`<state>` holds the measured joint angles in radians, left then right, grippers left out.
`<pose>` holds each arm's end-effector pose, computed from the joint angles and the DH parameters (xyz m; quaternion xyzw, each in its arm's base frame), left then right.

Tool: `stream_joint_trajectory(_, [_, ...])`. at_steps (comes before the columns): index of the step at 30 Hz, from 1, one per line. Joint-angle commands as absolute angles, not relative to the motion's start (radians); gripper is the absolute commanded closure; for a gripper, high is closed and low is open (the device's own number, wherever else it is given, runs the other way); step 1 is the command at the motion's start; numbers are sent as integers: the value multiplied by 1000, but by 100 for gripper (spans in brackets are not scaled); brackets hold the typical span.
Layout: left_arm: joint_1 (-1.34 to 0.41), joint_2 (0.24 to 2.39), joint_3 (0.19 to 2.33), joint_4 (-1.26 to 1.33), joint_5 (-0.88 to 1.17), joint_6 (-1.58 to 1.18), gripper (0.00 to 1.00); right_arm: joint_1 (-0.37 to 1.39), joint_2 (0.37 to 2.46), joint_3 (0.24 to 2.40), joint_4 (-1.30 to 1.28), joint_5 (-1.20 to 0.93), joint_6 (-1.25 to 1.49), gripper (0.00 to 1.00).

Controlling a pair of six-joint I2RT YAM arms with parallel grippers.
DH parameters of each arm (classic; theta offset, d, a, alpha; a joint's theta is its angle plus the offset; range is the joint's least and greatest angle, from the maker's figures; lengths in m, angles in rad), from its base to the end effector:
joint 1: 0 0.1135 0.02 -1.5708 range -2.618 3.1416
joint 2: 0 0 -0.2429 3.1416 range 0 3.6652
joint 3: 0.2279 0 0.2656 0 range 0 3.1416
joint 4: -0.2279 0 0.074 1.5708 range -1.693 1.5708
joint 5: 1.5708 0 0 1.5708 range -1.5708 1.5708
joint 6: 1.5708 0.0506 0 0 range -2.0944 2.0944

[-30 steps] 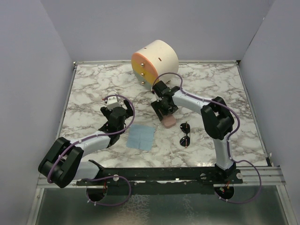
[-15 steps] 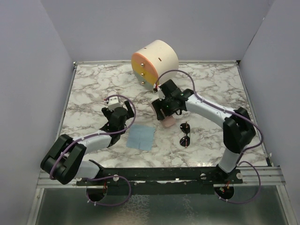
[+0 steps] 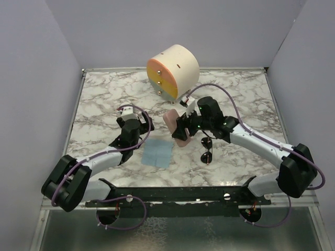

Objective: Organize the sunglasses
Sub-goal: Open the sunglasses case.

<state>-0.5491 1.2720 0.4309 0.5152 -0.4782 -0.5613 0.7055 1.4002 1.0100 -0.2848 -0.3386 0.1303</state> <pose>0.2496 -0.1254 0.1547 -0.1429 0.7885 -0.1351 0.5828 0.2448 0.2306 0.2339 -0.3220 0.8313 0.3120 0.3285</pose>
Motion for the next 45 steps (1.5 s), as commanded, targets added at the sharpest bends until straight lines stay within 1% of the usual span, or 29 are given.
stream_joint_trajectory(1, [-546,1181,427,570,-287,-562,3,708,1312,970,-63,-524,119,99])
stream_joint_trajectory(6, [-546,1024,337,669,-168,-557,3,698,1251,926,6,-601,102,99])
stream_joint_trajectory(11, [-545,908,287,699,-75,-563,3,684,1223,878,108,-671,135,99])
stream_joint_trajectory(15, [-546,836,271,709,13,-566,3,671,1234,843,192,-737,158,99])
stream_joint_trajectory(20, [-546,780,257,752,82,-518,3,625,1277,806,297,-885,170,99])
stream_joint_trajectory(23, [-546,784,249,791,167,-497,3,584,1322,806,348,-952,186,99])
stream_joint_trajectory(28, [-546,834,250,842,318,-483,3,541,1391,843,360,-1061,186,99])
stream_joint_trajectory(34, [-545,911,246,975,458,-496,2,533,1426,855,421,-1092,206,99])
stream_joint_trajectory(45, [-531,1028,243,1208,611,-599,1,530,1430,854,445,-1144,228,99])
